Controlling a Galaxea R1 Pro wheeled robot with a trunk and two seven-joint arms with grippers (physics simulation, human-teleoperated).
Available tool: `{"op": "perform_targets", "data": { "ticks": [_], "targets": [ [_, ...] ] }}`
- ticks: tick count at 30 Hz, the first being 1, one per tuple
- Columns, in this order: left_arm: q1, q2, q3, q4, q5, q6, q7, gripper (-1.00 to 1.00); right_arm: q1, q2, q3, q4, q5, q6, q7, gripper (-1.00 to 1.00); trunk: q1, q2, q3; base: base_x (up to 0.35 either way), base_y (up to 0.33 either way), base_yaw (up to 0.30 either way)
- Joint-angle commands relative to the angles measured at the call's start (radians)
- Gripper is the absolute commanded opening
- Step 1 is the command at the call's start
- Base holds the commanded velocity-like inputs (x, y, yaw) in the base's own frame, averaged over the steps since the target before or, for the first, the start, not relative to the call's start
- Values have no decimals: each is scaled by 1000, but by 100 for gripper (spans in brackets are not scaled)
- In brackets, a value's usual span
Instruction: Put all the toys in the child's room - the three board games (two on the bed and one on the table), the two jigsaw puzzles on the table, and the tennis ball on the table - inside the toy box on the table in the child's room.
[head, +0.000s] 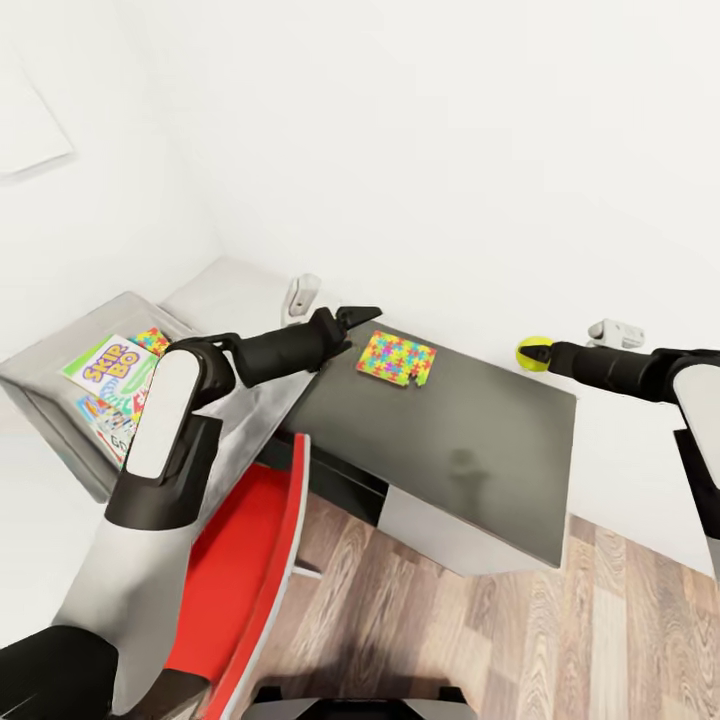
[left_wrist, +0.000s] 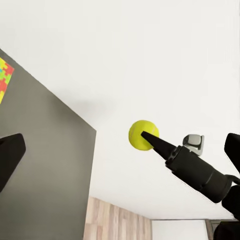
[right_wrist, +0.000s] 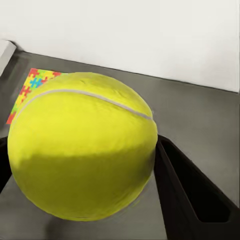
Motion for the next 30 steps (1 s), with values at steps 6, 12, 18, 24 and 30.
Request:
{"op": "perform_targets", "data": {
  "ticks": [6,12,18,24,30],
  "targets": [
    [-6,1,2,0,12,2,11,100,-12,-2,2,-2,-22,1,-14,-100,1,-2,4,0,0,244],
    [-8,1,3,0,13,2,11,100,-25,-2,2,-2,-25,1,-8,-100,1,-2,10,0,0,248],
    [-9,3,4,0,13,2,11,100,-31,-2,2,-2,-26,1,35,-100,1,-2,15,0,0,253],
    [-7,3,3,0,18,2,8,100,-36,-2,2,-2,-27,1,76,-100,1,-2,21,0,0,259],
    [-6,0,3,0,21,0,10,100,-45,1,2,-2,-27,1,90,-100,1,-2,26,0,0,262]
  ]
}}
